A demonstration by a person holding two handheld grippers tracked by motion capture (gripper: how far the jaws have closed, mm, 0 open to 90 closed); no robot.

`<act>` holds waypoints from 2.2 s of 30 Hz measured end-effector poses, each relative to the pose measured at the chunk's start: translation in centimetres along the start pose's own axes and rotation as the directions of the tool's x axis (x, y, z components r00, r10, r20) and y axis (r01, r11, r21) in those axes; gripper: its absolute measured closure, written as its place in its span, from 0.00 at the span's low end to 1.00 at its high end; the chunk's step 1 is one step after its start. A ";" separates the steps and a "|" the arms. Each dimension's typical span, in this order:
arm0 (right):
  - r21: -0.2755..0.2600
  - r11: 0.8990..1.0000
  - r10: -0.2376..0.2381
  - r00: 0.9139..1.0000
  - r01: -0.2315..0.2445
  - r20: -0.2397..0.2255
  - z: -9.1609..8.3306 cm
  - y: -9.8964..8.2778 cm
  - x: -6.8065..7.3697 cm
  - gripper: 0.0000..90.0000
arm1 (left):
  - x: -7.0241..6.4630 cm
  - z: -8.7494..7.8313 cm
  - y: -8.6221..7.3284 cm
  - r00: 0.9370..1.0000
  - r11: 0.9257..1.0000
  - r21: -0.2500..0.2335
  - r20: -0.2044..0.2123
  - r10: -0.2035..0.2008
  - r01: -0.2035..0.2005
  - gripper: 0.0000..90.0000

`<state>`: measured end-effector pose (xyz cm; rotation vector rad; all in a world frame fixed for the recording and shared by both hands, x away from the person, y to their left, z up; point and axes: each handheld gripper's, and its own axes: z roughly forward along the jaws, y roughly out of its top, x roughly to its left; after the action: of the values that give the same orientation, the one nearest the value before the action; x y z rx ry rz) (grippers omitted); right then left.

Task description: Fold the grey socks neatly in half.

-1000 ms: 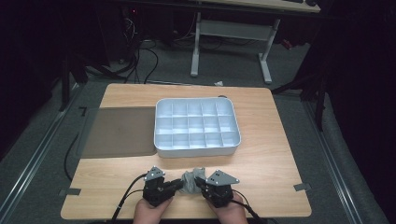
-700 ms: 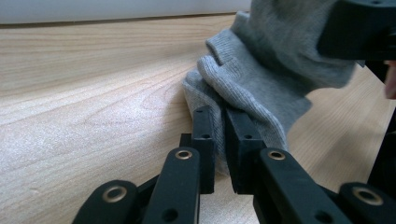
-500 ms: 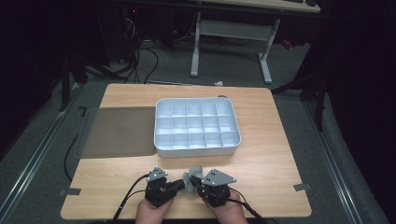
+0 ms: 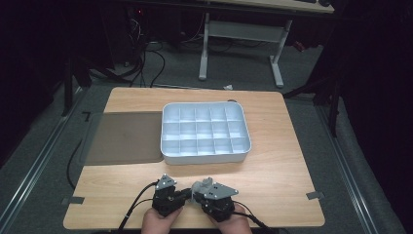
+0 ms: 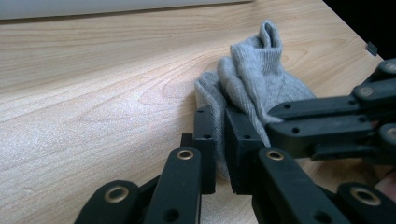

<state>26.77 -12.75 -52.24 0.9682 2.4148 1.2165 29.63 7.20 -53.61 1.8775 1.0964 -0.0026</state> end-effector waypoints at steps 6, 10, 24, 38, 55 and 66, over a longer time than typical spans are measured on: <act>0.019 1.000 -0.006 1.000 0.006 0.002 0.4 -0.3 0.0 0.98 | 0.2 -0.3 0.0 1.000 1.000 -0.021 0.003 -0.005 0.005 0.86; 0.022 1.000 -0.016 1.000 0.015 0.005 0.5 -0.4 0.0 0.98 | 0.4 -1.1 0.2 1.000 0.997 -0.080 -0.005 -0.003 0.003 0.83; 0.022 0.999 -0.034 0.999 0.034 0.008 0.6 -0.4 0.1 0.98 | -2.3 -2.0 1.5 0.979 0.959 -0.196 -0.072 0.192 -0.203 0.97; 0.014 0.999 -0.038 0.999 0.038 0.006 0.6 -0.6 0.1 0.98 | -2.6 0.1 1.6 0.976 0.965 -0.145 -0.040 0.214 -0.218 0.99; -0.078 0.997 -0.007 1.000 0.007 0.003 -2.4 0.4 -0.6 0.90 | -1.4 1.2 1.0 0.983 0.982 -0.071 -0.069 0.168 -0.173 1.00; -0.010 1.000 0.025 0.999 -0.024 0.041 -2.0 -0.5 -2.7 0.91 | -1.4 1.3 1.0 0.982 0.981 -0.071 -0.073 0.175 -0.180 0.99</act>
<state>27.54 -16.00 -51.58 1.0130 2.3708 1.2032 29.95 5.15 -53.05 1.9105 0.9563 0.2035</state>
